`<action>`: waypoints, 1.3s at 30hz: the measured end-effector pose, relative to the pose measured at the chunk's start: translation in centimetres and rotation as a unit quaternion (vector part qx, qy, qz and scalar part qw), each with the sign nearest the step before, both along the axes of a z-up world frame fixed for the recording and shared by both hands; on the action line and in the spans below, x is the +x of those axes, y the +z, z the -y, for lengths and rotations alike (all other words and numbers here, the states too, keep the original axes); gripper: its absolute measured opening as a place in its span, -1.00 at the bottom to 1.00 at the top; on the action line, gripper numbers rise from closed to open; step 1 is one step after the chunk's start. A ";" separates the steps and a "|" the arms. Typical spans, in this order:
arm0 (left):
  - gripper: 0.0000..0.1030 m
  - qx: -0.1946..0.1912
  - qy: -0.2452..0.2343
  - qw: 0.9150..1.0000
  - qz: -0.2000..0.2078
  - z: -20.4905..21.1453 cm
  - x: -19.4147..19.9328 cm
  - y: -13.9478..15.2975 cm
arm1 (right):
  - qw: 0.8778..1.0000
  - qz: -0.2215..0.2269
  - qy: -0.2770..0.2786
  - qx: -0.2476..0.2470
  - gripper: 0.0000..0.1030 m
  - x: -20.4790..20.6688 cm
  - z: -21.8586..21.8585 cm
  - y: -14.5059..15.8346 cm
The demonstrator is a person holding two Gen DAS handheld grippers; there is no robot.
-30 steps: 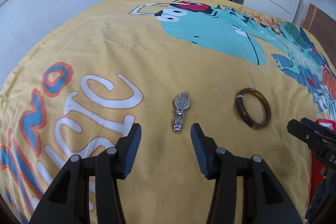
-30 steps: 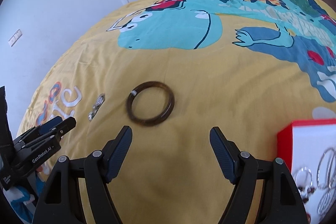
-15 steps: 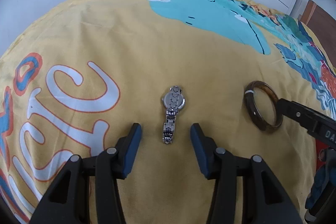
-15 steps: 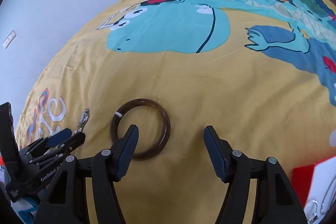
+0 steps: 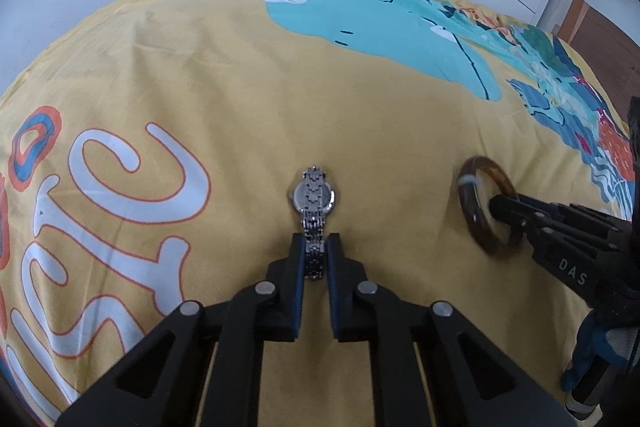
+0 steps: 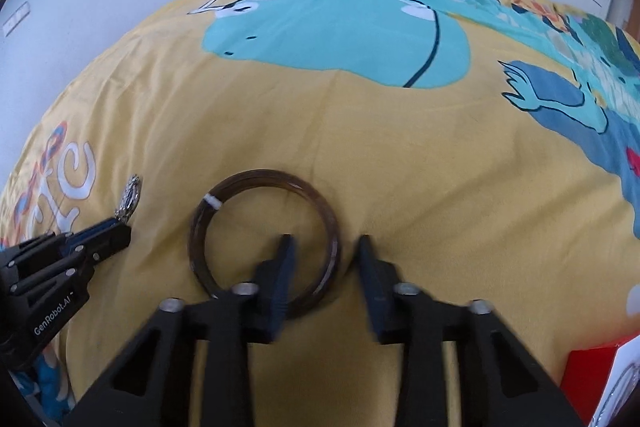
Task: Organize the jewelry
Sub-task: 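Grasp the silver watch with the left tool while the right tool grasps the dark bangle, then carry the watch and dark bangle into the red box and release both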
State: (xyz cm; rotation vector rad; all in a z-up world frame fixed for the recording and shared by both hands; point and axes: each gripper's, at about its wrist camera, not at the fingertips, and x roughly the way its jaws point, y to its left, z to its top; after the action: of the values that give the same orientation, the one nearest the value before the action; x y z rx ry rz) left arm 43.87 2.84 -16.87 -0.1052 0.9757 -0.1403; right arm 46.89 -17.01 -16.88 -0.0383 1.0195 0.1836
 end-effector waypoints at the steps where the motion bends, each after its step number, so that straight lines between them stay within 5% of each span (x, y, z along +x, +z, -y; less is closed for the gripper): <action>1: -0.83 -0.001 0.001 1.000 0.001 0.0 -0.1 0.1 | 1.000 0.001 0.000 0.010 -0.82 -0.2 0.2 0.2; 19: -0.85 -0.023 0.019 0.999 0.033 -0.5 -3.3 5.8 | 0.995 0.073 -0.023 0.061 -0.83 -7.1 2.9 8.0; 39: -0.85 -0.032 -0.049 0.996 0.071 6.1 -9.4 12.9 | 0.988 0.118 -0.075 0.071 -0.83 -15.0 10.8 14.1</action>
State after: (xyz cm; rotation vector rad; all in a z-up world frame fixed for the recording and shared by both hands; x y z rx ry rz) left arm 34.44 -3.28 -3.94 -0.1048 0.8358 -0.2658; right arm 31.93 -27.84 -2.77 0.1429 0.7678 0.1095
